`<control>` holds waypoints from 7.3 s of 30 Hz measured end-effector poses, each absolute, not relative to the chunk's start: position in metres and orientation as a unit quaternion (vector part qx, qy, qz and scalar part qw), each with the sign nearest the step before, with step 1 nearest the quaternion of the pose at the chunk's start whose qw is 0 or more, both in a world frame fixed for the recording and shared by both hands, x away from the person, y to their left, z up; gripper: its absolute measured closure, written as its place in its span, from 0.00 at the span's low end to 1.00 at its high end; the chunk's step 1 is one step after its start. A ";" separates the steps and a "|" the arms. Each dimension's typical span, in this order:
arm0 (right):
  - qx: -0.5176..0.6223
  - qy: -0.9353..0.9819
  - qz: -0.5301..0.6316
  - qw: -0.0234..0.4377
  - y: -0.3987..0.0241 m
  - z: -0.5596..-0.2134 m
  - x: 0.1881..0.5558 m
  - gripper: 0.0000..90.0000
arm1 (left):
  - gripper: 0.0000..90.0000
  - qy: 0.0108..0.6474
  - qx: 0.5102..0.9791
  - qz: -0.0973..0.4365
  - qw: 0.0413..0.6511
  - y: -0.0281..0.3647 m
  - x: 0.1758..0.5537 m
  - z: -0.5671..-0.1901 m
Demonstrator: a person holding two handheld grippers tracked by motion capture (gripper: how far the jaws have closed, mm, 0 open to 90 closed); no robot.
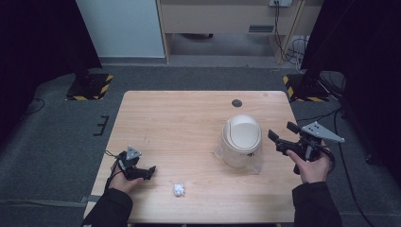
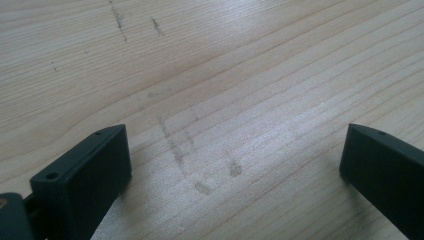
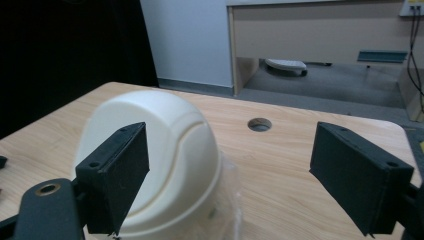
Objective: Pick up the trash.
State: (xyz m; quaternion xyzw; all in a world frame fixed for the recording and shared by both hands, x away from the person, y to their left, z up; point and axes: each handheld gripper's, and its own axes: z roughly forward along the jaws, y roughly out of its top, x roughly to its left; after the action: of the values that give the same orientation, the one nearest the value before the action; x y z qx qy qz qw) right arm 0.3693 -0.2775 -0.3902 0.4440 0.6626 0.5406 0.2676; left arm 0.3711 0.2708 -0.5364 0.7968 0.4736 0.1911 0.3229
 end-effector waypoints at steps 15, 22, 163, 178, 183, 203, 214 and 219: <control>0.431 0.687 0.529 0.248 -0.239 -0.403 0.383 0.18 | 0.00 0.473 0.797 0.191 0.323 0.271 0.371 -0.536; 0.429 0.699 0.516 0.247 -0.232 -0.412 0.386 0.19 | 0.00 0.473 0.797 0.191 0.323 0.271 0.371 -0.536; 0.492 0.788 0.318 0.189 -0.309 -0.537 0.392 0.03 | 0.36 0.326 0.847 0.107 0.407 0.215 0.317 -0.488; 0.489 0.789 0.320 0.192 -0.309 -0.538 0.392 0.01 | 0.46 0.274 0.890 0.067 0.357 0.185 0.308 -0.503; 0.489 0.789 0.320 0.192 -0.309 -0.538 0.392 0.01 | 0.52 0.268 0.896 0.061 0.349 0.181 0.308 -0.506; 0.490 0.787 0.321 0.192 -0.308 -0.538 0.392 0.01 | 0.72 0.260 0.906 0.048 0.329 0.170 0.311 -0.512; 0.489 0.787 0.322 0.193 -0.308 -0.538 0.392 0.01 | 0.73 0.262 0.900 0.055 0.344 0.172 0.311 -0.507; 0.489 0.786 0.326 0.195 -0.309 -0.539 0.392 0.01 | 0.74 0.263 0.893 0.062 0.360 0.172 0.311 -0.503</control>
State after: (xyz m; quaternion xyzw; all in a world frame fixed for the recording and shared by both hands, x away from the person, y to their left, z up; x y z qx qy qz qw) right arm 0.3918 -0.3086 -0.5389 0.4886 0.7855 0.3260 0.1947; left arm 0.3109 0.1722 -0.5026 0.8931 0.2633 0.0616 0.3595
